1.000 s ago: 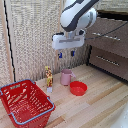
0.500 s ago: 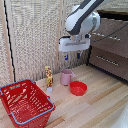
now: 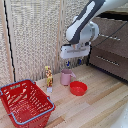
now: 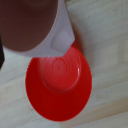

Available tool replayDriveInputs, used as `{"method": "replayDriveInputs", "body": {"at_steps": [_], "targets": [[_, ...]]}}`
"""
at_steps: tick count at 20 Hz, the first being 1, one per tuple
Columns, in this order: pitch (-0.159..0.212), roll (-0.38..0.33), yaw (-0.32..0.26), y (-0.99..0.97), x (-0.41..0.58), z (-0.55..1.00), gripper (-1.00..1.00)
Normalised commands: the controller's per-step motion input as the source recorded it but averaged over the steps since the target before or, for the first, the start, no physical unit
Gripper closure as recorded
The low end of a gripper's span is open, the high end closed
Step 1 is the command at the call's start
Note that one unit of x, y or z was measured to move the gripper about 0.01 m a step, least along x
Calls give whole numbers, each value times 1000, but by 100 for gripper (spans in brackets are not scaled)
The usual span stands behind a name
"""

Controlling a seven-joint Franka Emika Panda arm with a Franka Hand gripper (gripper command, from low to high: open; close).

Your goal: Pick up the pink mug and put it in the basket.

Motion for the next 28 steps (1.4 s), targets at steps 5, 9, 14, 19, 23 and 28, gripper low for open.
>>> {"method": "replayDriveInputs", "body": {"at_steps": [5, 9, 14, 19, 23, 28], "targets": [[-13, -22, 66, -103, 187, -361, -100], [-48, -51, 48, -29, 95, -283, -100], [-15, -88, 4, 0, 49, -230, 100], [31, -8, 0, 0, 46, -194, 100], [37, -1, 0, 0, 6, -124, 100], [0, -5, 0, -12, 9, -57, 100]]}}
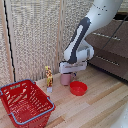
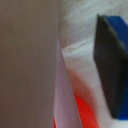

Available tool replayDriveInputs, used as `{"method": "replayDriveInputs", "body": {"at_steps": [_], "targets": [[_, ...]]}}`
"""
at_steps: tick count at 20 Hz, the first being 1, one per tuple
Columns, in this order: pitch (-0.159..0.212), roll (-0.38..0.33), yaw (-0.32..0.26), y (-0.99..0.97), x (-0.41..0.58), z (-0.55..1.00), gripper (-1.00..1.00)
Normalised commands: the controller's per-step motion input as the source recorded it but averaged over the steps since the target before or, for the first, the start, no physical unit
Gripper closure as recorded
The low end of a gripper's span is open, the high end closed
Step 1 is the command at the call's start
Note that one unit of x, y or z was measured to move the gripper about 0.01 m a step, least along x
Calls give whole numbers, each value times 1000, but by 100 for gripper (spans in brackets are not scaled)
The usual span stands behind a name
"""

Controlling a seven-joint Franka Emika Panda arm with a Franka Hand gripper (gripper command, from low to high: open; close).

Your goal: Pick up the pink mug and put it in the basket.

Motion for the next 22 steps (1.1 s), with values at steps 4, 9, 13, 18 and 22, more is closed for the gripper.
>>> {"method": "replayDriveInputs", "body": {"at_steps": [4, 9, 13, 18, 22], "targets": [[-2, -1, 0, -70, 54, 113, 100], [0, 0, 0, -153, 312, 459, 100], [0, 0, -4, -128, 414, 764, 100], [46, 0, 0, -91, 431, 871, 100], [101, -3, 0, -41, 351, 963, 100]]}}
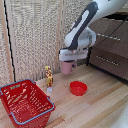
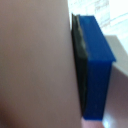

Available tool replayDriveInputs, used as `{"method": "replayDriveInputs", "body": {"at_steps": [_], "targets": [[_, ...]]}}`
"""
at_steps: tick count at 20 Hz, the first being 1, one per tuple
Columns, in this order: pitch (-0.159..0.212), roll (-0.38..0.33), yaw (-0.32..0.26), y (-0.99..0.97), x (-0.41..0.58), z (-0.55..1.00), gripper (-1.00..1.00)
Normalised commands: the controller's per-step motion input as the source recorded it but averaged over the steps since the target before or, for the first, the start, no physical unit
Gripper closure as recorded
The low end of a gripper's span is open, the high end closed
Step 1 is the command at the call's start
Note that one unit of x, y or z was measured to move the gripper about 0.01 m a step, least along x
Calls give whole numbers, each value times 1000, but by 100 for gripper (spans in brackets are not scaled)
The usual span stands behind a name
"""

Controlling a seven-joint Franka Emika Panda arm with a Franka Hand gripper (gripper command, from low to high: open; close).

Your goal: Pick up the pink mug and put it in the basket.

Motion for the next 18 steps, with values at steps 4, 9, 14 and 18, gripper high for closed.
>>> {"method": "replayDriveInputs", "body": {"at_steps": [4, 9, 14, 18], "targets": [[73, 0, 0, -11, 266, 1000, 100], [71, -7, 11, 126, 198, 997, 100], [37, -18, 2, 583, 89, 710, 100], [6, -24, 0, 896, 24, 469, 100]]}}
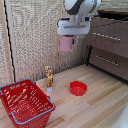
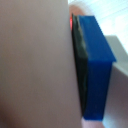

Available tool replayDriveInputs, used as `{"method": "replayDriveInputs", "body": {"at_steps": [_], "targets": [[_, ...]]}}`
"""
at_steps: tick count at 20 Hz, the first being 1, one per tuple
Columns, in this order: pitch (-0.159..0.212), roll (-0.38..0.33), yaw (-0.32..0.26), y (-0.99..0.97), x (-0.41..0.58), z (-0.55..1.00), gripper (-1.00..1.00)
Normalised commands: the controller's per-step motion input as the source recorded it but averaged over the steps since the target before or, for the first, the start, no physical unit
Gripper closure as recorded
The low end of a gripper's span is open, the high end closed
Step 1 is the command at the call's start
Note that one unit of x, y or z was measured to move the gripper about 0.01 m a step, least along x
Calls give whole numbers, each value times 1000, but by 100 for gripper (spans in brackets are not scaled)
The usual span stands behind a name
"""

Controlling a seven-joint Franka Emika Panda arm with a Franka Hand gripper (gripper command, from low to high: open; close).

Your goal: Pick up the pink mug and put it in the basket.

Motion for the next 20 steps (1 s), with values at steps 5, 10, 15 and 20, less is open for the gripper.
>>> {"method": "replayDriveInputs", "body": {"at_steps": [5, 10, 15, 20], "targets": [[52, 0, 0, 942, 0, 454, 100], [54, 0, 0, 953, 6, 392, 100], [49, -5, 0, 962, 2, 323, 100], [86, -13, 0, 985, 0, 101, 100]]}}
